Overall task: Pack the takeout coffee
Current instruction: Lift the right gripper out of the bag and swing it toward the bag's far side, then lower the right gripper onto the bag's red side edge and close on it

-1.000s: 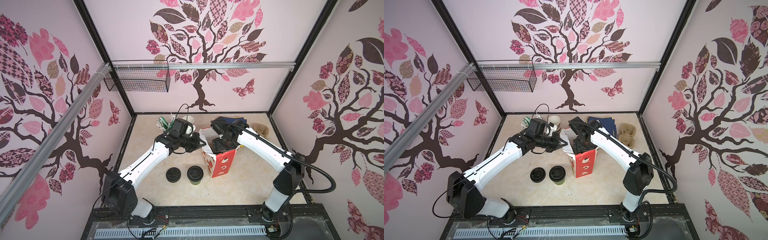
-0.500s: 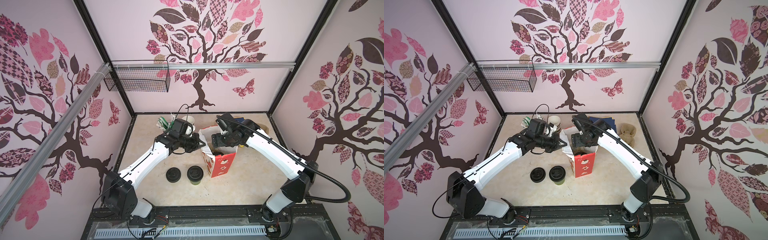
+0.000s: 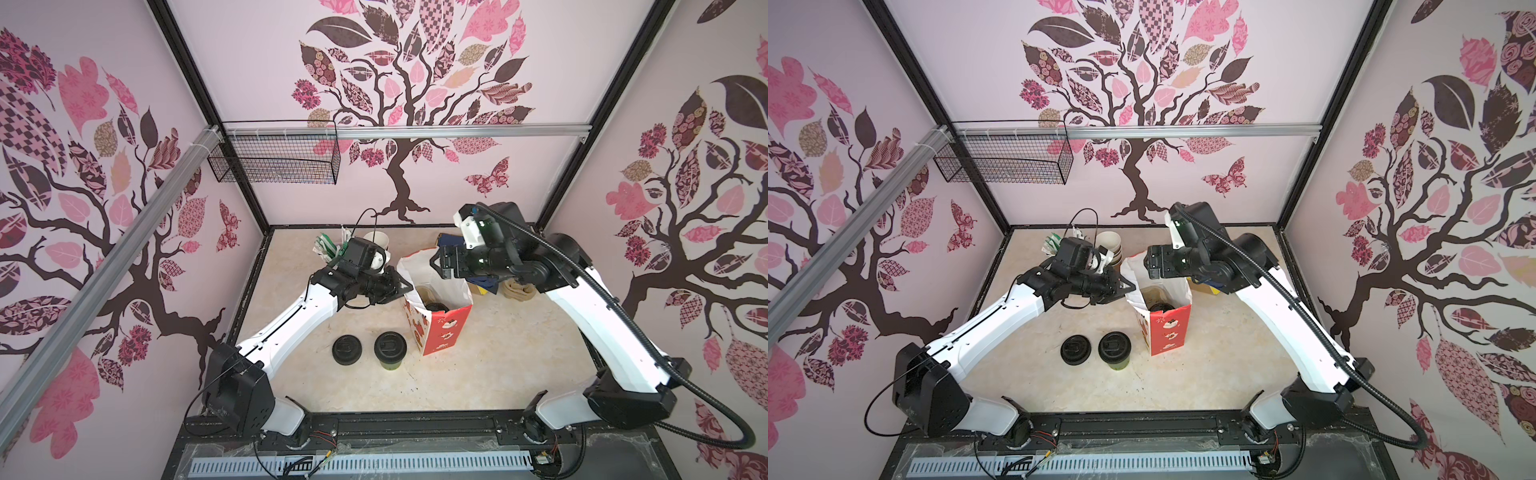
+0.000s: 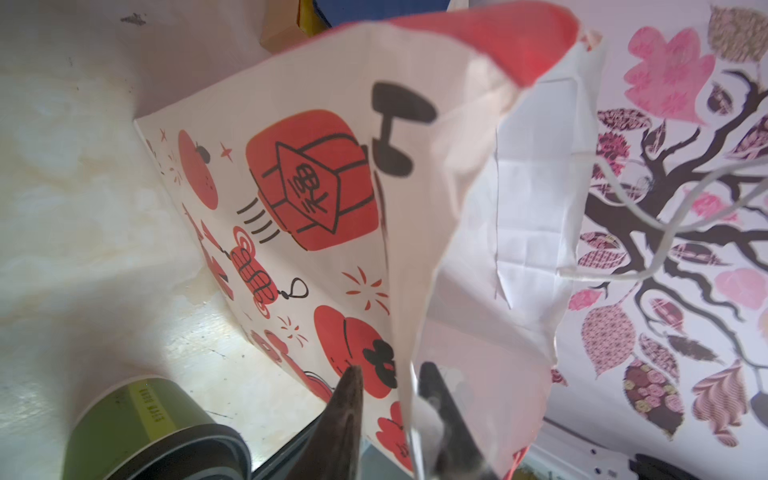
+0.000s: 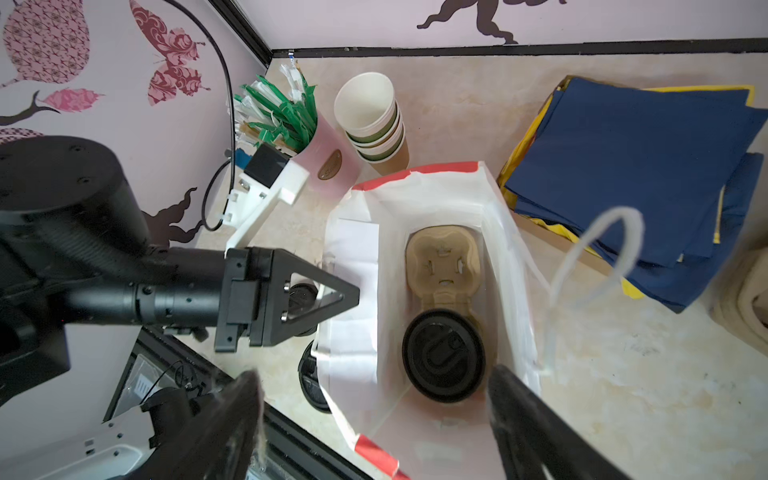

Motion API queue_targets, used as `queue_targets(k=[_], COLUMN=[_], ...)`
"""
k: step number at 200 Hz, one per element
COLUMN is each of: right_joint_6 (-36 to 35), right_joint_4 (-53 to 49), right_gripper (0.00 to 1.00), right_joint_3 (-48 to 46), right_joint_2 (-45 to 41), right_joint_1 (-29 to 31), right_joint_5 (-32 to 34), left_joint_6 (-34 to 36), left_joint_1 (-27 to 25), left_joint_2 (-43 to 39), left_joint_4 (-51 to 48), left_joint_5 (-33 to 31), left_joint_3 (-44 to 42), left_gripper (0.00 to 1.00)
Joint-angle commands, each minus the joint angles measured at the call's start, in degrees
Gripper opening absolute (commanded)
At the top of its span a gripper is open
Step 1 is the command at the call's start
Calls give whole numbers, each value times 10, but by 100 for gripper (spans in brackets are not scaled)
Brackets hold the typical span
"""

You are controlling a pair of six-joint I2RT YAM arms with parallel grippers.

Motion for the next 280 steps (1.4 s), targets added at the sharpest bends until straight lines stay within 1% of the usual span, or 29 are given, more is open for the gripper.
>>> queue_targets(k=[1, 20, 33, 63, 85, 103, 118, 143, 166, 192, 221, 250, 280], right_joint_6=[57, 108, 160, 257, 350, 457, 518, 593, 611, 633, 638, 625, 623], right_joint_4=[-85, -111, -133, -170, -174, -186, -184, -173, -130, -130, -108, -114, -104], right_gripper=[86, 85, 82, 79, 77, 77, 77, 78, 78, 78, 72, 67, 57], right_joint_3=[-21, -53, -67, -81, -94, -108, -119, -142, -162, -180, -208, -206, -221], right_joint_2=[-46, -72, -82, -91, -102, -104, -95, -78, -75, -63, -56, -36, -36], right_joint_1=[0, 0, 0, 1, 0, 0, 0, 0, 0, 1, 3, 9, 9], right_joint_5=[13, 22, 40, 61, 77, 94, 74, 27, 7, -8, -19, -9, -5], left_joint_6=[6, 3, 3, 4, 5, 3, 3, 3, 3, 6, 9, 12, 14], left_joint_1=[0, 2, 4, 7, 8, 9, 11, 14, 15, 15, 19, 25, 32], left_joint_2=[-22, -34, -42, -57, -65, -69, -72, -79, -83, -87, -91, -95, -100], left_joint_4=[8, 10, 7, -4, -8, -11, -14, -19, -19, -26, -34, -40, -46], left_joint_5=[-6, -11, -17, -23, -27, -29, -29, -33, -34, -40, -43, -43, -39], left_joint_3=[0, 0, 0, 4, 9, 9, 9, 6, 3, 5, 11, 13, 12], left_gripper=[40, 52, 59, 67, 71, 72, 73, 73, 73, 73, 73, 73, 73])
